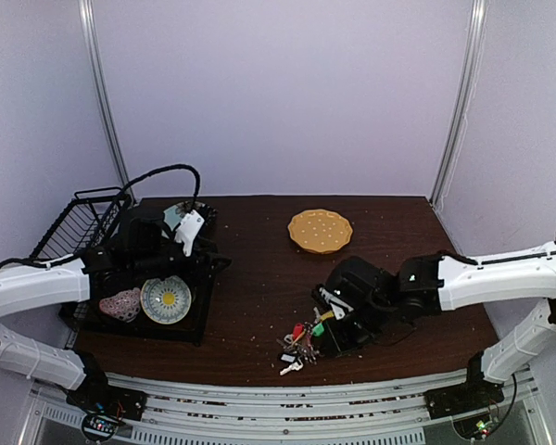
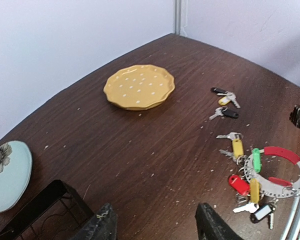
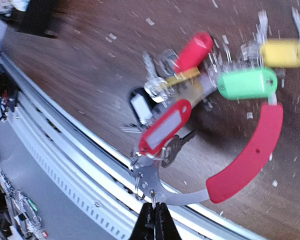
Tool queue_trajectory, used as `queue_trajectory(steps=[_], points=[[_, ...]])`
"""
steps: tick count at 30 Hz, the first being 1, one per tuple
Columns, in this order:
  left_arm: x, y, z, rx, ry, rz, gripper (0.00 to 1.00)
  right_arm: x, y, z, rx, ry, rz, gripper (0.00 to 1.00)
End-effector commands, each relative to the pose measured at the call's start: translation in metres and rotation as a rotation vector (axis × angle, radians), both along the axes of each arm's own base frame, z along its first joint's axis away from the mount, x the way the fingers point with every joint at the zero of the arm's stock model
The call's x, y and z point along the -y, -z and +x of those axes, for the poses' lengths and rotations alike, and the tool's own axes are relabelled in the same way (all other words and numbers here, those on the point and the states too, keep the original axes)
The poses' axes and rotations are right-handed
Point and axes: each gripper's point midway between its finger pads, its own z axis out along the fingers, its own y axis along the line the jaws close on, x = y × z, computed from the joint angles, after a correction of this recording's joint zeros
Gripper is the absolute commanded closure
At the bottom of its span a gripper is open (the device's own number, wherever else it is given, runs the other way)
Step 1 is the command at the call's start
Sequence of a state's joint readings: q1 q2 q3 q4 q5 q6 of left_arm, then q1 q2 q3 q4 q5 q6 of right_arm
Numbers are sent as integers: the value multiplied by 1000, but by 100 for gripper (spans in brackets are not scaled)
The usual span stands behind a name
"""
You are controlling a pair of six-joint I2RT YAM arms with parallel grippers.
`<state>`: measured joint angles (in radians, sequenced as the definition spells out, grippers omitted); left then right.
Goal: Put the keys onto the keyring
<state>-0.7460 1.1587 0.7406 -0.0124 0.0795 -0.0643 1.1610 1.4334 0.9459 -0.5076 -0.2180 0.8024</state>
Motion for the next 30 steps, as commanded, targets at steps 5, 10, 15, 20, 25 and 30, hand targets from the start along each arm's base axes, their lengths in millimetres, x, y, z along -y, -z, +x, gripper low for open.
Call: queue_trajectory(steps=[5,10,15,20,25,30], points=[[38,-66,-69,157,444,-259,55,2,-88,50,540,-441,-234,100],[53,-86,-122,313,648,-242,64,-38,-150,65,833,-679,-225,100],[69,-87,-148,416,711,-188,62,-72,-187,66,1066,-821,-139,100],[64,-92,-131,448,598,-195,65,-99,-202,44,1170,-941,39,100],[67,-92,-129,446,593,-206,62,-115,-219,32,1232,-942,157,100],[64,-82,-120,428,540,-185,76,-124,-225,23,1253,-947,239,100]])
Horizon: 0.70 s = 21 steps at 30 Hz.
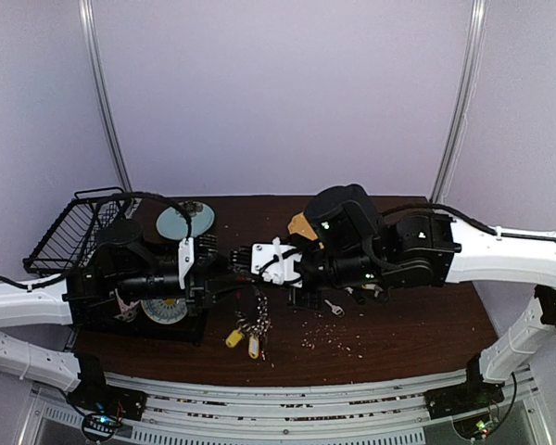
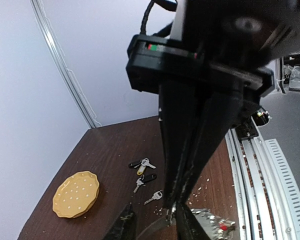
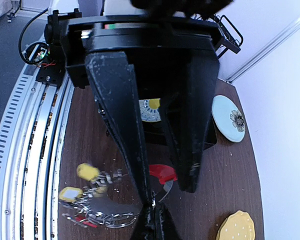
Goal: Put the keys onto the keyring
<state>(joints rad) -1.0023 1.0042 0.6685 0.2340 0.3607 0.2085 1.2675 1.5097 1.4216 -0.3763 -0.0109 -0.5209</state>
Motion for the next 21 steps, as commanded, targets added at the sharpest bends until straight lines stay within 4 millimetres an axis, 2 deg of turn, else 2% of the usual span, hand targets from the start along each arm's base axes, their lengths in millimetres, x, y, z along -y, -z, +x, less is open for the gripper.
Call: queue_trajectory(steps=[1,4,8,11,17,21], points=[[-4,-1,7,28,-45,-24,79,-10,-39,-13,31,-73,152,100],[-7,3,3,41,-29,-25,81,-11,-42,-14,28,-77,167,100],[-14,2,5,64,-67,-49,94,-13,-40,-16,17,-92,168,100],[-14,3,4,80,-63,-46,85,-14,-41,-16,14,-91,176,100],[-14,-2,3,92,-57,-62,83,-15,-39,-17,7,-97,169,100],[-13,-7,-13,116,32,-77,77,-15,-39,-17,7,-96,166,100]])
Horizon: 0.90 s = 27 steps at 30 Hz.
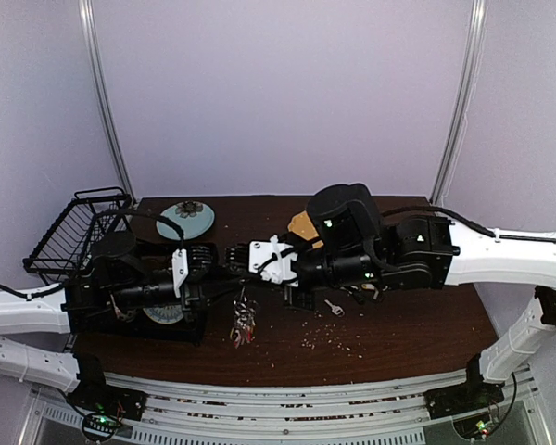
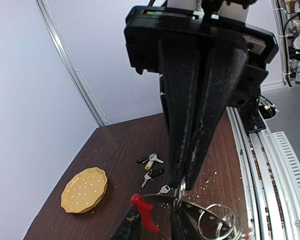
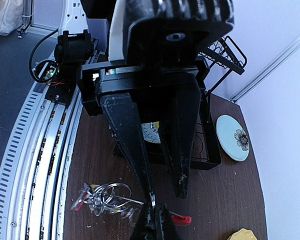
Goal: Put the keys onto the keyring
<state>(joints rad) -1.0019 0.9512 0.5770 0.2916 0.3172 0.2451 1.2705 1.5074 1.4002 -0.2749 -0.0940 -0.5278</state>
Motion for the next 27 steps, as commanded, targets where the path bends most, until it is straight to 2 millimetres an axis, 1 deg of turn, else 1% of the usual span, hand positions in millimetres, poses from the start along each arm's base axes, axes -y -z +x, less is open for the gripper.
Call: queue_trajectory(steps=[1,3,5,8,12,13,15,20,22,24,27], points=[[-2,-23,-18,80,92,-85,78,-1,-26,-5,14,-17,76,100],[-6,-25,-25,104,115,-109,82,-1,-27,-5,13,-15,78,100],[-8,-24,-31,119,142,-113,82,-1,-27,-4,13,-9,80,100],[-7,-26,-29,113,135,-118,82,-1,-26,-5,11,-15,79,100],[-5,-27,-39,115,198,-117,77,-1,-26,-2,17,-3,74,100],[-5,-27,-39,109,194,-123,78,-1,-26,-3,16,-5,75,100],[-6,-27,-33,102,159,-125,88,-3,-27,-5,10,-15,82,100],[-4,-27,-18,95,85,-110,92,-4,-28,-6,6,-25,84,100],[-3,-25,-17,89,81,-104,92,-5,-29,-7,3,-30,84,100],[-2,-22,-16,81,83,-95,87,-6,-30,-7,1,-34,86,100],[-1,-23,-14,76,72,-98,85,-8,-28,-8,-1,-41,80,100]])
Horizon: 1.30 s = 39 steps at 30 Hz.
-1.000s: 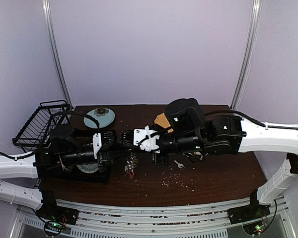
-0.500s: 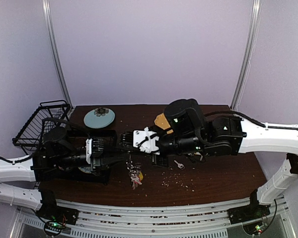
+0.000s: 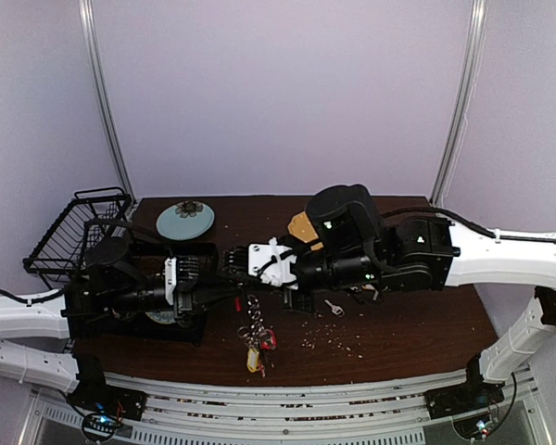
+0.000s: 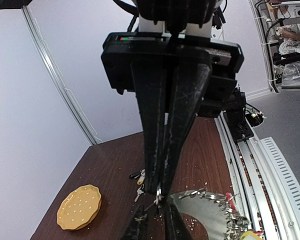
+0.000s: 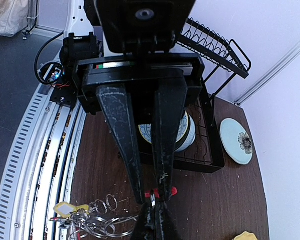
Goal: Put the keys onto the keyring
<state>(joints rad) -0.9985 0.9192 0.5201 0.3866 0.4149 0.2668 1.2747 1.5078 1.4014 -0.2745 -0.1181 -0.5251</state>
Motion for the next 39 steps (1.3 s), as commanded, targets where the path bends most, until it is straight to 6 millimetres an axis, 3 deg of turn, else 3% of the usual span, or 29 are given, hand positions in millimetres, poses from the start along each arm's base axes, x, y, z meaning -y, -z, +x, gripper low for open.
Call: queue_trajectory(steps=[1,5,12,13,15,17,24,28,32,37,39], points=[[2,-19,6,20,-25,-44,85,-6,-27,-2,11,-17,74,100],[1,-21,3,25,-10,-57,83,-7,-27,-3,8,-25,74,100],[-1,-24,-1,21,2,-75,98,-8,-24,-3,5,-23,66,100],[-1,-24,-3,22,12,-77,97,-8,-24,-3,4,-23,67,100],[-1,-23,-6,26,29,-79,85,-9,-23,-3,4,-21,64,100],[-1,-24,-6,28,28,-79,84,-9,-23,-2,5,-19,65,100],[-2,-22,-4,27,15,-78,100,-10,-22,-2,3,-24,62,100],[-8,-27,2,36,-37,-103,100,-10,-26,-5,-12,-27,75,100],[-17,-33,-5,89,-32,-138,100,-4,-53,-8,-125,-24,186,73],[-24,-42,-31,192,81,-186,100,35,-83,-9,-306,-94,355,55],[-27,-44,-38,240,103,-195,100,48,-82,-17,-328,-127,401,51]])
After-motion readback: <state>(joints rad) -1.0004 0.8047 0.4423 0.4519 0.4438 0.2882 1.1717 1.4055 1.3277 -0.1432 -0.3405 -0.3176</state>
